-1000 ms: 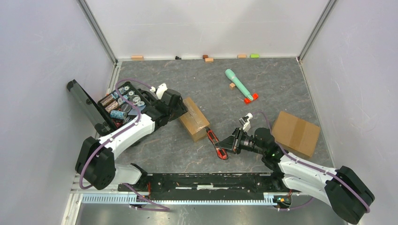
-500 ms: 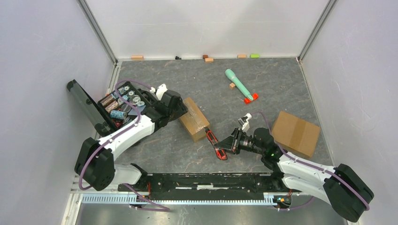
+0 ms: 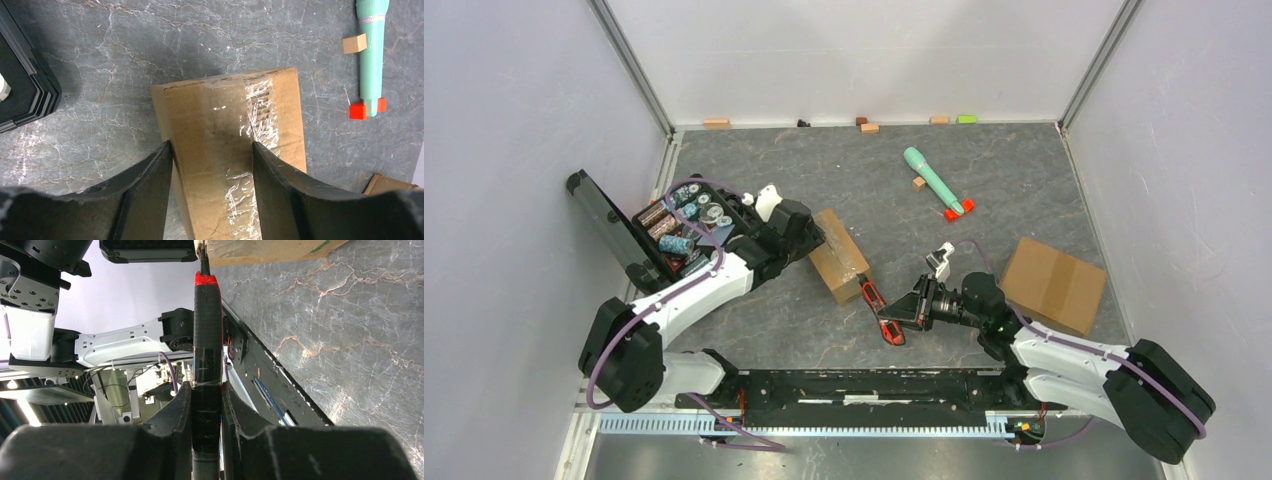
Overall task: Unpack the express box
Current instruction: Cut the express box at the center of the board.
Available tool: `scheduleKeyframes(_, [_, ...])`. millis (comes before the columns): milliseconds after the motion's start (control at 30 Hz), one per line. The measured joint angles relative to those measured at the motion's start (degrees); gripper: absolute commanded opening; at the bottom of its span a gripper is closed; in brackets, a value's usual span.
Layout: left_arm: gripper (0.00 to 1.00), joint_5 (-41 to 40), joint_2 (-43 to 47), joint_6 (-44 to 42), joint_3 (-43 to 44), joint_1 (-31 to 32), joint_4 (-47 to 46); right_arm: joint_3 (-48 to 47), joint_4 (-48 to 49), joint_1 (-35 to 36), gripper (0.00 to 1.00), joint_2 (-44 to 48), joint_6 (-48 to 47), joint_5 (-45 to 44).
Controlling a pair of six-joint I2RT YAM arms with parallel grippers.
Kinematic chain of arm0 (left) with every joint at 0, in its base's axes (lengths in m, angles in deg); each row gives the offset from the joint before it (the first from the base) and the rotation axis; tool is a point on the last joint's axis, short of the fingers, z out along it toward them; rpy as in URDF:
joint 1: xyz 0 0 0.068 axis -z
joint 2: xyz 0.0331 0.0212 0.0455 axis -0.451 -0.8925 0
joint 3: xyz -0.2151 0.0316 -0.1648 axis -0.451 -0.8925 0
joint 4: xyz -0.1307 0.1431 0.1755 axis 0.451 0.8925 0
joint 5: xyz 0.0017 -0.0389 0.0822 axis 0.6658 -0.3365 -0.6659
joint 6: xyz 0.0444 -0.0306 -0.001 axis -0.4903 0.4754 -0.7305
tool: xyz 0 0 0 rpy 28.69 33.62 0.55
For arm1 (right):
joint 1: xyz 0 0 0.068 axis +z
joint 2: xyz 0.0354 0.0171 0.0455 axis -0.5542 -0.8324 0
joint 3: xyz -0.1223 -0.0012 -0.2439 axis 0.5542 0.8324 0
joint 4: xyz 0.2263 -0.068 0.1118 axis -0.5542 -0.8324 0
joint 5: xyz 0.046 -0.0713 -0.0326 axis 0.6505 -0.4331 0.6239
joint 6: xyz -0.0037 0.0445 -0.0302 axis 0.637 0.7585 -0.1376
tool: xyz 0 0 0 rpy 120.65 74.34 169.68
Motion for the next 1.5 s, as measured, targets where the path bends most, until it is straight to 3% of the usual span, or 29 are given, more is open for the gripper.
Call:
scheduleKeyframes(733, [0.37,-4.6,2.8,6.1,-2.2,4.2,1.7,0.0,3.3,0.9,0.00,-3.5,0.4,4.9])
scheduleKeyframes(1500, [0.37,1.2,2.9,4.9,-1.3,2.6,3.3,0.0,-8.0,0.9,0.00,6.0,-1.1,4.2])
